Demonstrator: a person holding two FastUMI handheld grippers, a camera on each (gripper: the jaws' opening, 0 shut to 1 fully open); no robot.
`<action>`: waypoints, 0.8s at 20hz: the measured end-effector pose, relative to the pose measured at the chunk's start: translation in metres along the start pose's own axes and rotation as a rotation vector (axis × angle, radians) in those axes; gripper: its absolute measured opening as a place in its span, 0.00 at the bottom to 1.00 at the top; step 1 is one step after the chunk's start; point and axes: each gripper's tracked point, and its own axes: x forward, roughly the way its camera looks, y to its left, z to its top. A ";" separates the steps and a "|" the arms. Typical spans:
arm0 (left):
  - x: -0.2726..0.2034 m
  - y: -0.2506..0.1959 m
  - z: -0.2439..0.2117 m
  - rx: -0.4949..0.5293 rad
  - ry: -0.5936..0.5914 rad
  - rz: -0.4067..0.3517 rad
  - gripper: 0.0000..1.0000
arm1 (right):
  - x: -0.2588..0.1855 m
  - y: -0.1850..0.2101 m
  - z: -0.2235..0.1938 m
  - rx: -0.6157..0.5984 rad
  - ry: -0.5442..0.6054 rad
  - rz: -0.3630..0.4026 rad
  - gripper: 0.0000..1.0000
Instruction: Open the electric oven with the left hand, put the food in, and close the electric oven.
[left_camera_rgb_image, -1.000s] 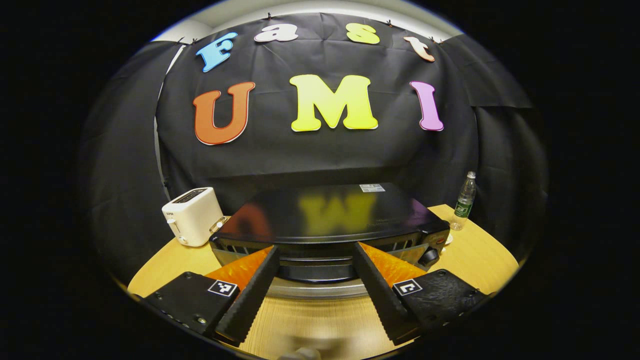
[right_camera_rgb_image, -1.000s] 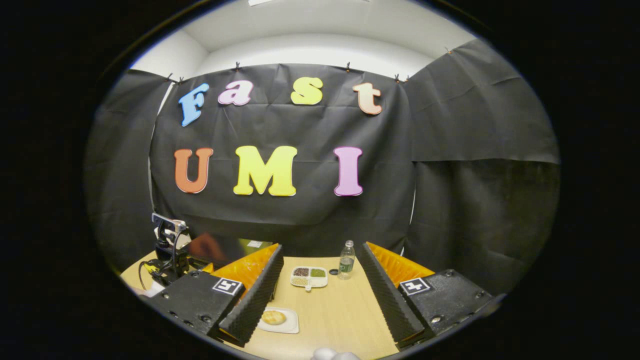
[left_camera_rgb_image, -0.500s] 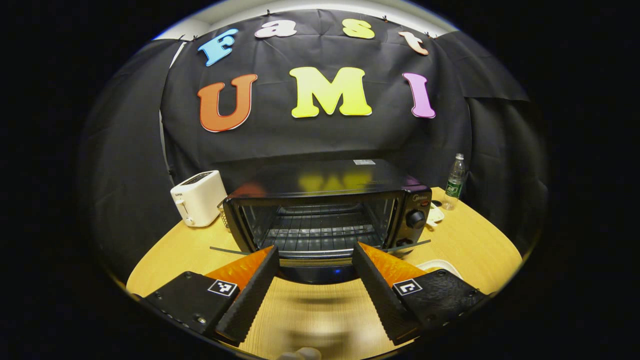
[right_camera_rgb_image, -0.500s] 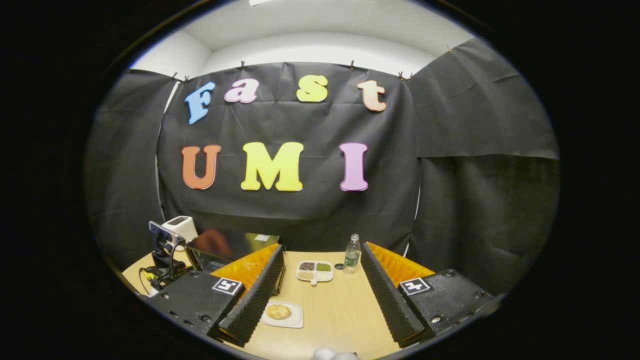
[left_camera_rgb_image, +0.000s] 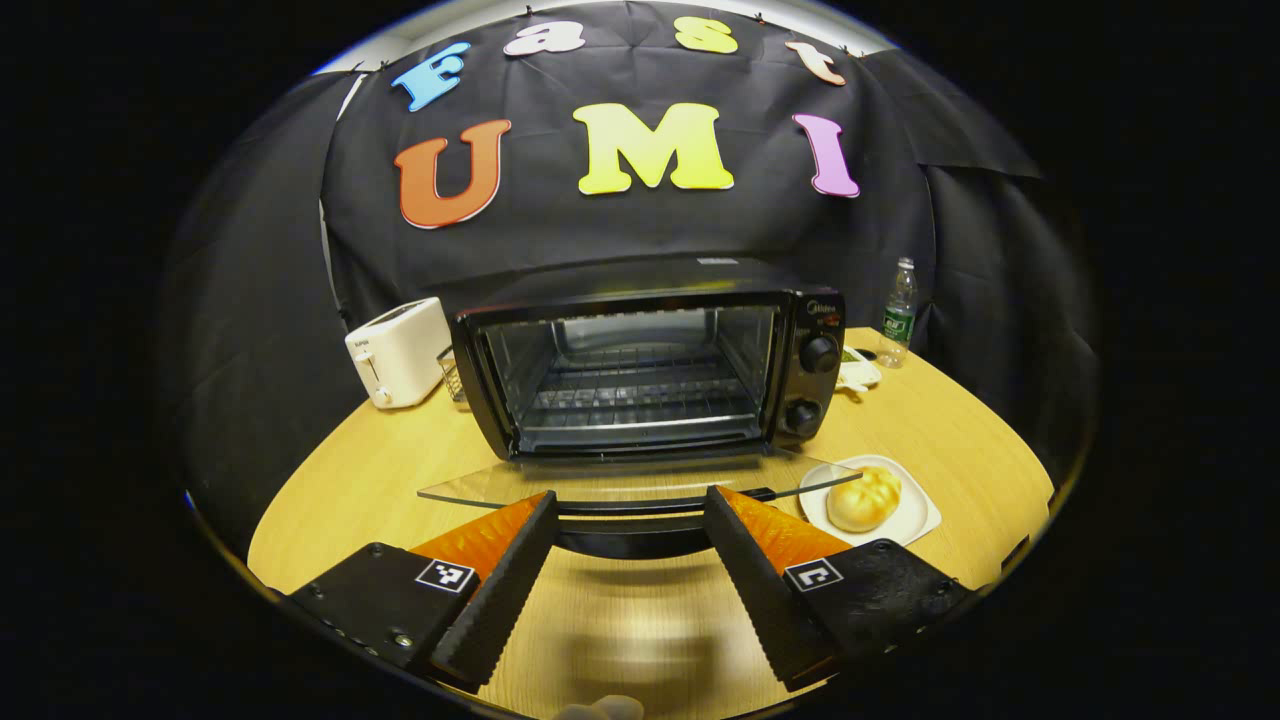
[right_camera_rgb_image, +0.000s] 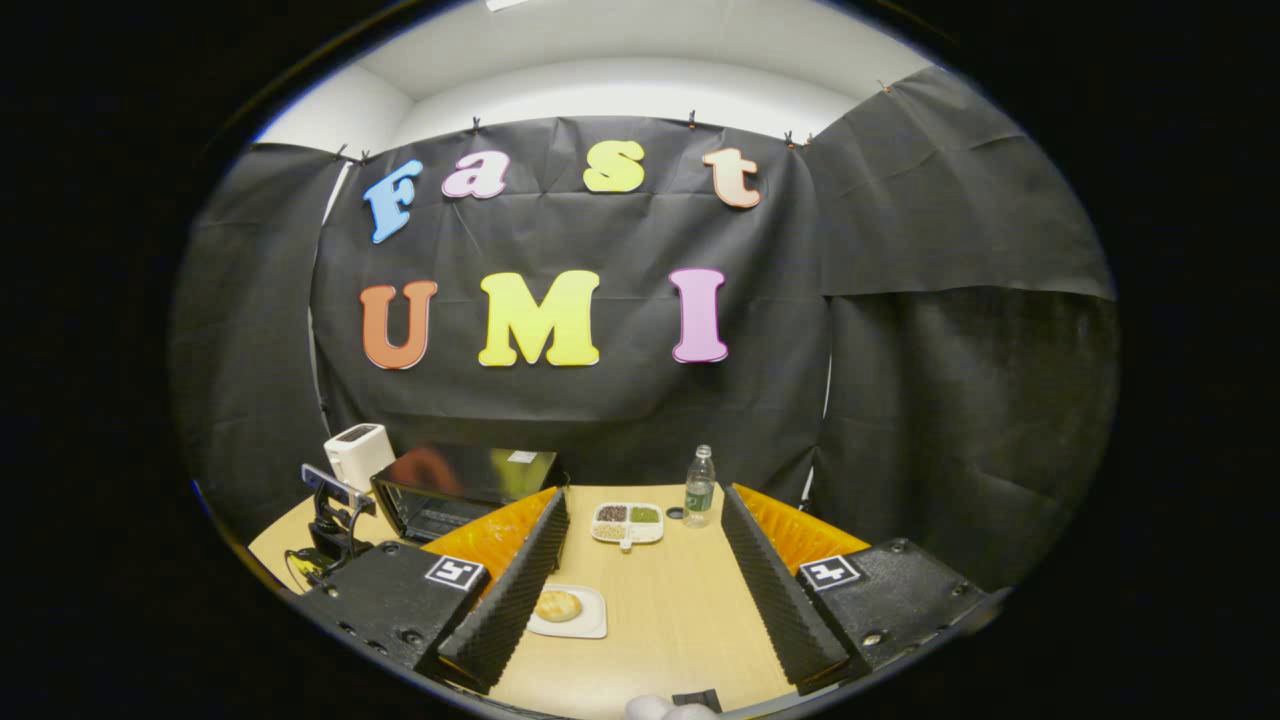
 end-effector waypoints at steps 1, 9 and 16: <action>-0.002 -0.001 -0.006 0.004 0.010 -0.002 0.96 | 0.000 -0.001 -0.002 -0.003 0.004 -0.002 0.99; 0.007 -0.008 -0.062 -0.003 0.143 -0.012 0.93 | 0.000 -0.003 -0.023 -0.005 0.045 -0.006 0.99; 0.011 -0.011 -0.078 -0.020 0.179 -0.020 0.93 | 0.001 -0.007 -0.028 -0.018 0.058 -0.013 0.99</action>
